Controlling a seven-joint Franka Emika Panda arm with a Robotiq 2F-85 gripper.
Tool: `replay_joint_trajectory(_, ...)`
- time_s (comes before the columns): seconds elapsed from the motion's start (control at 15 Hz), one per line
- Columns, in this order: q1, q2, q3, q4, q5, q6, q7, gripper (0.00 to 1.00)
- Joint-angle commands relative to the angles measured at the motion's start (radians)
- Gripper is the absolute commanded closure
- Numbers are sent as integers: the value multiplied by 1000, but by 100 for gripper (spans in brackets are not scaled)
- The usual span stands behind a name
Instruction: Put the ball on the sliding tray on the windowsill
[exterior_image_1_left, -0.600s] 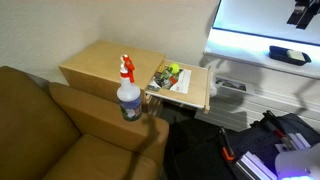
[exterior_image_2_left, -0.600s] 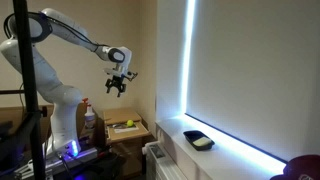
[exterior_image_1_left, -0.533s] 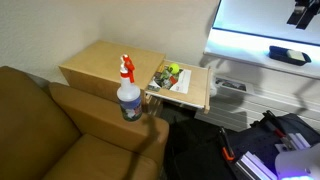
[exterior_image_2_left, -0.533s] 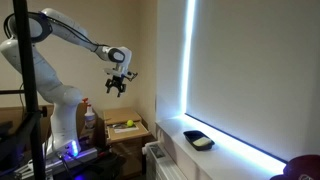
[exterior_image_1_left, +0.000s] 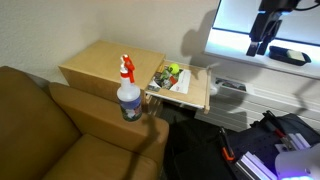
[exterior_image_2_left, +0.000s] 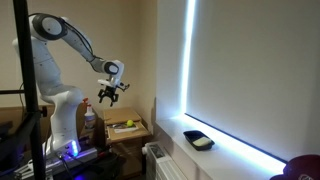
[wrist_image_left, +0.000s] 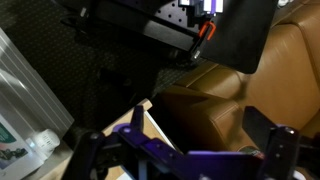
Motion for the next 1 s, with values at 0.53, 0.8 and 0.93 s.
replay_joint_trajectory(0.53, 42, 346, 283, 54, -217, 556, 485, 0)
replay_joint_trajectory(0.8, 11, 440, 275, 89, -277, 647, 577, 0)
replay_joint_trajectory(0.93, -16, 543, 254, 123, -305, 833, 669, 0)
